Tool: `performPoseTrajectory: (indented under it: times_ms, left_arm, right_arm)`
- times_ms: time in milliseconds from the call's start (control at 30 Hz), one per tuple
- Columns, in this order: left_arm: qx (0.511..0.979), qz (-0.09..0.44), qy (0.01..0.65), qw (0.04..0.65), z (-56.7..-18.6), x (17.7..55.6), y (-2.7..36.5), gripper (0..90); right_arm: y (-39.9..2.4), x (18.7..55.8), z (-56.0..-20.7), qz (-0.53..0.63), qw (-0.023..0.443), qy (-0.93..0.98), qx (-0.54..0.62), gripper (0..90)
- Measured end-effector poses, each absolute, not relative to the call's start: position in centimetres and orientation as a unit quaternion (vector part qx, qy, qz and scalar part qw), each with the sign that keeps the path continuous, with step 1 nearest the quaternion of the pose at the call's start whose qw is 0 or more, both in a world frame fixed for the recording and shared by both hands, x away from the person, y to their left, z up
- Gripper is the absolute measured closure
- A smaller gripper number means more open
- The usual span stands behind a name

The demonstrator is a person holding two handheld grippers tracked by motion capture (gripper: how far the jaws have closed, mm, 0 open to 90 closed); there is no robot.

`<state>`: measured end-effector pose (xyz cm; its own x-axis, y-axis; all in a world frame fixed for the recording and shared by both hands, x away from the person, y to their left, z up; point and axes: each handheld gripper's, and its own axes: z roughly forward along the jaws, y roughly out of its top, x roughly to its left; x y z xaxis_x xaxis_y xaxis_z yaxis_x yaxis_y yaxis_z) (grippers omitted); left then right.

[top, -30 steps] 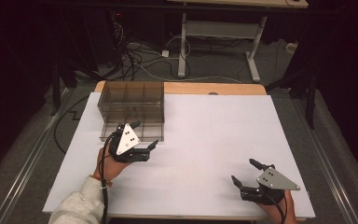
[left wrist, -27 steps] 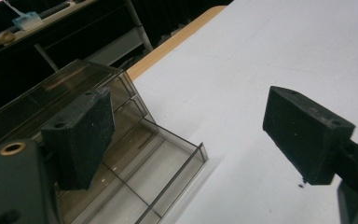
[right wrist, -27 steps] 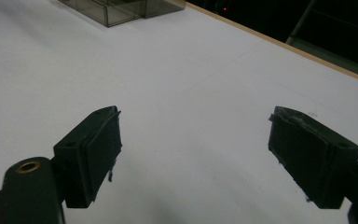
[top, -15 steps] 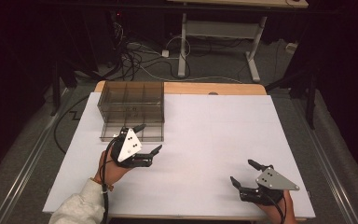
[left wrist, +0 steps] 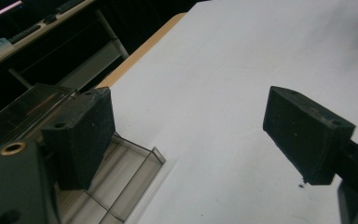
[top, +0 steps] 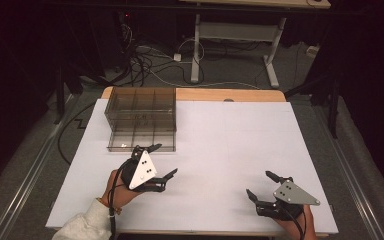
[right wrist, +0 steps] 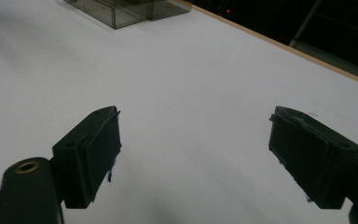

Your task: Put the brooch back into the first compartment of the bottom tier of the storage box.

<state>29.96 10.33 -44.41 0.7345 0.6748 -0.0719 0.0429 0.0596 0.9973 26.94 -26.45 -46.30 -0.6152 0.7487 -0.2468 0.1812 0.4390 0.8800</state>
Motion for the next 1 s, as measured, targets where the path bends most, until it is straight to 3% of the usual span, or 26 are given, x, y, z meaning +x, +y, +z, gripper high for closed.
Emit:
performPoseTrajectory:
  times_ms: [167, 1000]
  left_arm:
    - [0.646, 0.263, 0.270, 0.664, -45.6, 29.5, 10.8, 16.0]
    - [0.662, 0.228, 0.345, 0.625, -50.1, 27.8, 15.7, 16.0]
  right_arm:
    - [-26.3, 26.9, -46.3, 0.437, 0.328, 0.783, 0.296, 16.9]
    - [-26.3, 26.8, -46.2, 0.447, 0.329, 0.778, 0.293, 16.5]
